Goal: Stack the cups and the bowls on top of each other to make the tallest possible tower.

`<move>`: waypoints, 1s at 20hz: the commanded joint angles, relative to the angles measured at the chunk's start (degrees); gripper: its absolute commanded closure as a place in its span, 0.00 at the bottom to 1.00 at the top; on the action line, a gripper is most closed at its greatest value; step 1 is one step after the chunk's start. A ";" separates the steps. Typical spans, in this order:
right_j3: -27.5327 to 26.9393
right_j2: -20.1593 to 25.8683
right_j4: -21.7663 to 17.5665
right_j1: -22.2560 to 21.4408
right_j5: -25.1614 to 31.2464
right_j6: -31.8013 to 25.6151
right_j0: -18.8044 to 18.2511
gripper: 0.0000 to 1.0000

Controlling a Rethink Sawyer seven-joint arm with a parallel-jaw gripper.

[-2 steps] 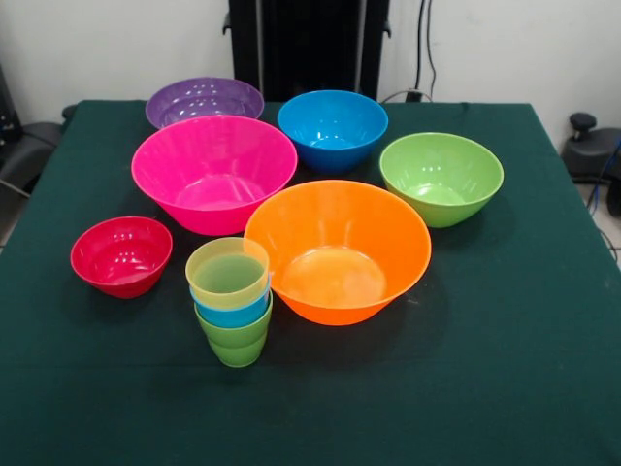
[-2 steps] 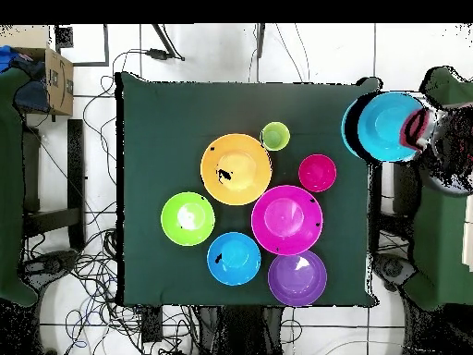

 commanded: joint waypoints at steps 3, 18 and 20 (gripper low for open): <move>-14.71 3.78 -3.68 1.72 21.86 -16.46 5.43 1.00; -43.29 10.29 -19.26 0.86 52.57 -15.81 13.53 1.00; -44.79 11.30 -20.90 0.31 54.50 -15.61 14.05 1.00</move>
